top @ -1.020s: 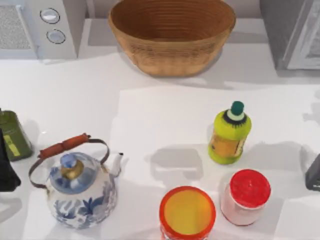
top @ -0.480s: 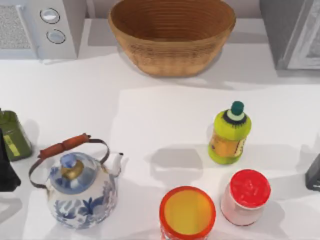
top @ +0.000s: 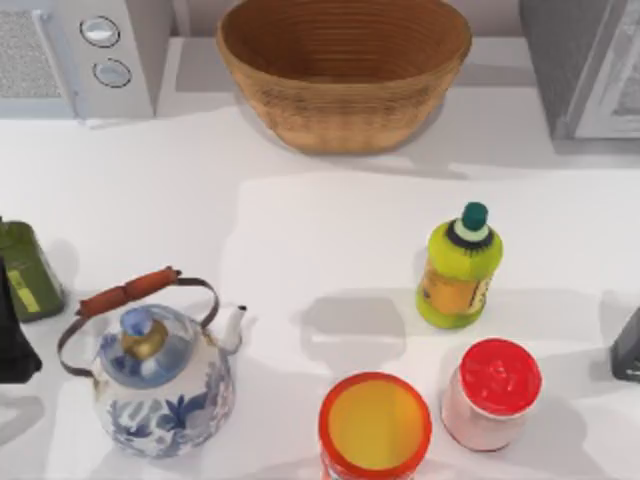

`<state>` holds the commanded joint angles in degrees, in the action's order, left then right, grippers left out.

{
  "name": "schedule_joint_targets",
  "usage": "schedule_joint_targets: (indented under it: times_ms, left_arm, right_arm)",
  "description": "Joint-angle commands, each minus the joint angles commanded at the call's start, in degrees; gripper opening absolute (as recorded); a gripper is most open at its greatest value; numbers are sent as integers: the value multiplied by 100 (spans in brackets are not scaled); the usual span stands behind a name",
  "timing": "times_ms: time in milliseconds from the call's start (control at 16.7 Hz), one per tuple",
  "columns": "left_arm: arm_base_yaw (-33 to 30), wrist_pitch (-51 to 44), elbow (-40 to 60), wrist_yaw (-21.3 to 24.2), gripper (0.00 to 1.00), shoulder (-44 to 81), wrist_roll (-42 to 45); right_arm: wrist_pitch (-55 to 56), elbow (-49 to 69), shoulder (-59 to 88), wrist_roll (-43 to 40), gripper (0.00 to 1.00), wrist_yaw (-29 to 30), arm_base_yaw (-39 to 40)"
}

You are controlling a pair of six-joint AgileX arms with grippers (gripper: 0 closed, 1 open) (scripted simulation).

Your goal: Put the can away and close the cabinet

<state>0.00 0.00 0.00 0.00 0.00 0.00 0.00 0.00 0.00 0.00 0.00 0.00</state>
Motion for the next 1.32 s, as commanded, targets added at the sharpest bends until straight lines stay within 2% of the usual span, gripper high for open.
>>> schedule_joint_targets:
  times_ms: [360,600,780,1320]
  left_arm:
    - [0,0,0,0,100,0,0]
    - [0,0,0,0,100,0,0]
    - [0,0,0,0,100,0,0]
    - [0,0,0,0,100,0,0]
  right_arm:
    - [-93,190,183,20,0,14,10]
    - [-496,1260,1137,54,0,153,164]
    - [-910,2649,2401,87,0,316,331]
    - [-2127,7956,6254,62,0,875,854]
